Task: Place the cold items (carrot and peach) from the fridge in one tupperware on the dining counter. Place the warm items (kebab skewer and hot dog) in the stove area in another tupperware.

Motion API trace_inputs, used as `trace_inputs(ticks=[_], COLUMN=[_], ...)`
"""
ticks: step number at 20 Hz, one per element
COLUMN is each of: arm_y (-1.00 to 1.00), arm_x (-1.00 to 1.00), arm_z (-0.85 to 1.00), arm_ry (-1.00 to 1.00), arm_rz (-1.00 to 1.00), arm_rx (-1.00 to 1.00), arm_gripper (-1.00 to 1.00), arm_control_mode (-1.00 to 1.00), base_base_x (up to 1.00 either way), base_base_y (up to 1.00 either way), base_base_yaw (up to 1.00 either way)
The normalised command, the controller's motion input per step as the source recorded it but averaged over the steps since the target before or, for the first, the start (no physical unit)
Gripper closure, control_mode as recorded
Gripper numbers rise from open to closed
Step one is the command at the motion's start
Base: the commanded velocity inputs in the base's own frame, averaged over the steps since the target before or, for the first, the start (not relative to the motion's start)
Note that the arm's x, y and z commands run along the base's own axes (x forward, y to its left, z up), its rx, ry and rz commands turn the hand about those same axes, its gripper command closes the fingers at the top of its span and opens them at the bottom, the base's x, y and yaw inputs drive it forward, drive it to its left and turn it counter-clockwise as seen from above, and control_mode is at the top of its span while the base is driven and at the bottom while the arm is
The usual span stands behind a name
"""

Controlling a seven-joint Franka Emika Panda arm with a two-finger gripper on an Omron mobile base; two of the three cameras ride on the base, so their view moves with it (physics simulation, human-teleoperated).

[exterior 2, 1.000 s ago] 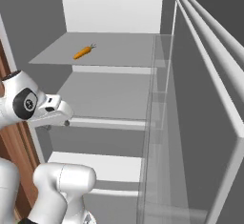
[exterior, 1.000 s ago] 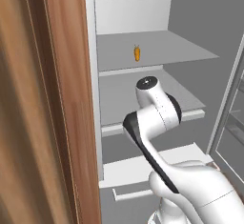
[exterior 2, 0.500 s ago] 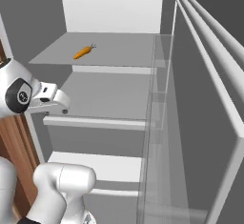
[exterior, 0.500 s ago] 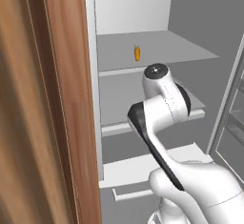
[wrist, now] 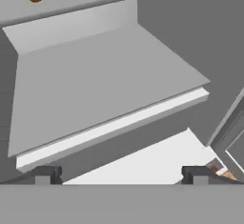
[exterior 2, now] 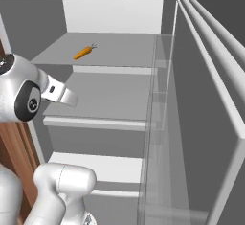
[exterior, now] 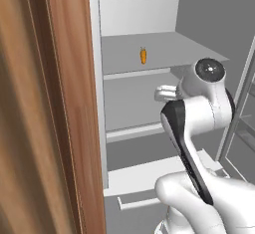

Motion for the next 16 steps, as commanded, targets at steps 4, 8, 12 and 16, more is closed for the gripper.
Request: trace_inputs(ticks=[4,8,12,16], arm_y=[0.01,0.06,0.0,0.0], arm_x=[0.06,0.15,0.32,0.61], arm_z=[0.84,0.87,0.6,0.28], arm_ry=[-0.08,0.0,-0.04,-0.02], arm_rz=[-0.06,-0.08,0.03,0.08], arm_rx=[0.05,0.0,0.0,0.0], arm_gripper=[-1.0,-1.0,-1.0,-1.0], arm_control_mode=[-1.0,-1.0,-1.0,-1.0], base_base_x=[0.0,0.0,0.0,0.0], base_base_y=[0.0,0.0,0.0,0.0], base_base_yaw=[0.0,0.0,0.0,0.0])
